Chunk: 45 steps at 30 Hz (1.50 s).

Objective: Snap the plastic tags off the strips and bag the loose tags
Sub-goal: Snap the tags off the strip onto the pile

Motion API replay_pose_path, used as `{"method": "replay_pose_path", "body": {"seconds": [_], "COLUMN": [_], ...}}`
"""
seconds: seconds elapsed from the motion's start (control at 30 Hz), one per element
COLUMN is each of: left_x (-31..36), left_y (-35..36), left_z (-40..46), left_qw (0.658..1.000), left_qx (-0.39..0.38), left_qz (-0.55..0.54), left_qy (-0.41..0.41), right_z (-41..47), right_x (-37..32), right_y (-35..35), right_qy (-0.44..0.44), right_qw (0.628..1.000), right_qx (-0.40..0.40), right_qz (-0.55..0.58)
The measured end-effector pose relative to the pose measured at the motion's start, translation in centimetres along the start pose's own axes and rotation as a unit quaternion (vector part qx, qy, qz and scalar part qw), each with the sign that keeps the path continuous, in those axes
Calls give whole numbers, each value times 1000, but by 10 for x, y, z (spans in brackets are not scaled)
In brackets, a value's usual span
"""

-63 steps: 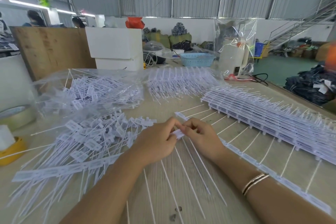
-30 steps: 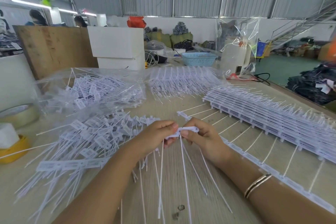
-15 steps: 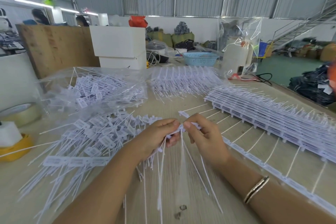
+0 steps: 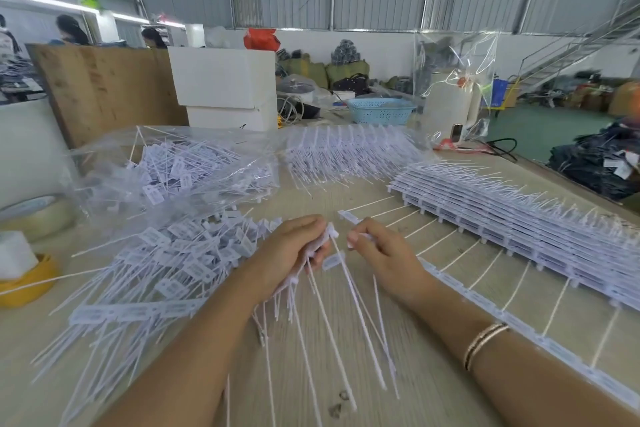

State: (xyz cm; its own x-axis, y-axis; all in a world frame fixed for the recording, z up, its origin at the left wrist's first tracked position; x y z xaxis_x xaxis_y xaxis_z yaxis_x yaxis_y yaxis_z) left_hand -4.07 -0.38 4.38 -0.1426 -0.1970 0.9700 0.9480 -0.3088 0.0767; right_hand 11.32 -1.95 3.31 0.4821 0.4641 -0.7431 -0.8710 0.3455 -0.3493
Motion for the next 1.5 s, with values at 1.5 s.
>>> {"method": "replay_pose_path", "body": {"seconds": [1.5], "left_x": [7], "left_y": [1], "left_z": [-13], "left_qw": [991], "left_qx": [-82], "left_qz": [100], "left_qy": [-18], "right_z": [-14], "right_x": [-27], "right_y": [9], "right_qy": [51], "right_qw": [942], "right_qx": [-77], "right_qz": [322]}}
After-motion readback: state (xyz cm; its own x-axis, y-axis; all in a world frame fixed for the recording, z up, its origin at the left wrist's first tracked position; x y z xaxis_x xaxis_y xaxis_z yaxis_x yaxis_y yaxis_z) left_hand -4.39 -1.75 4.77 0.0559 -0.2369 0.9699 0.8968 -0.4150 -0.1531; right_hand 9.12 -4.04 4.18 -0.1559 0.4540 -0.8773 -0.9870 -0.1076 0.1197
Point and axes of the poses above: each hand's wrist, its own z-axis towards the middle knuckle, its own y-axis out of the palm, x = y × z, the point moved 4 cm from there along z, towards the middle knuckle, and after that the axes turned 14 degrees about x, right-handed, at the moved point
